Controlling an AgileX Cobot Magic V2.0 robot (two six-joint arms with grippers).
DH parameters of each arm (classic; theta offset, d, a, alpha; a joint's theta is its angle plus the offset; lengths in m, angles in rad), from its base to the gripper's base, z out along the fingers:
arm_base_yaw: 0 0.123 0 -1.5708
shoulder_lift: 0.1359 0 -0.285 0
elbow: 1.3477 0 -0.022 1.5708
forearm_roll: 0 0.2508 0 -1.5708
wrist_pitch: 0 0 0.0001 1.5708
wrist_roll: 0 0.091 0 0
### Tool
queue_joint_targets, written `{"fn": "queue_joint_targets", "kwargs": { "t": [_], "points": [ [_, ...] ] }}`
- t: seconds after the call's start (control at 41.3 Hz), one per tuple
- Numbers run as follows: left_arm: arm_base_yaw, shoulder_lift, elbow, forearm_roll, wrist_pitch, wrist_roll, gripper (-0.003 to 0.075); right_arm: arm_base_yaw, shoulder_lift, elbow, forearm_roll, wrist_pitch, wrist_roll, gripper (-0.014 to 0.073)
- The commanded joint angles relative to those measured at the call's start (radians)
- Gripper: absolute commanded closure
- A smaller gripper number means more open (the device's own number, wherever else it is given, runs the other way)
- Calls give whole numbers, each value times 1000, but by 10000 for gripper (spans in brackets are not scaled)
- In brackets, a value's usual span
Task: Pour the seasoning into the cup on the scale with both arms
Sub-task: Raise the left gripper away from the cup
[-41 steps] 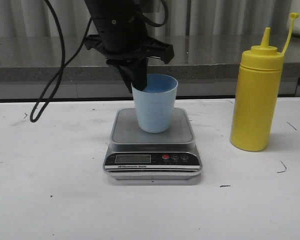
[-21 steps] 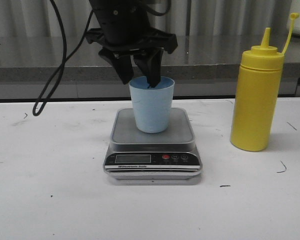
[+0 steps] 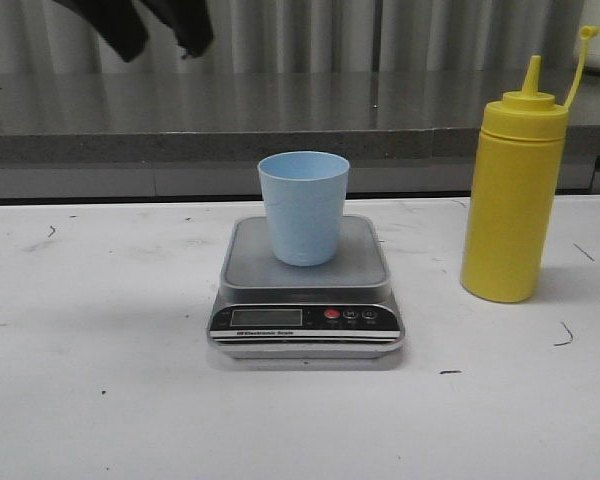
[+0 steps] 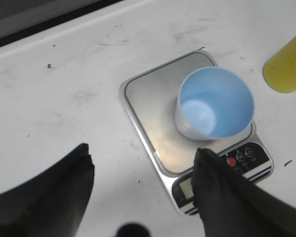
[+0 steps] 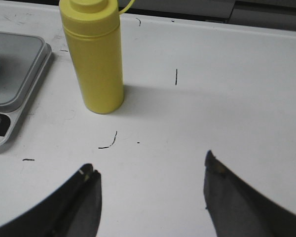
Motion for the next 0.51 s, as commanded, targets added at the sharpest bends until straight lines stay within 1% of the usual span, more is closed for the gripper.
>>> {"fn": "queue_joint_targets", "kwargs": {
  "t": [0.0, 0.121, 0.387, 0.484],
  "points": [
    [27, -146, 68, -17, -72, -5, 292, 2, 9, -29, -9, -72, -10, 118],
    [46, -282, 183, -12, -71, -5, 292, 2, 9, -29, -9, -72, -10, 118],
    [46, -595, 412, 3, -53, -6, 293, 2, 9, -29, -9, -72, -10, 118],
    [46, -696, 464, 27, -22, -63, 292, 2, 9, -29, -9, -72, -10, 118]
  ]
}}
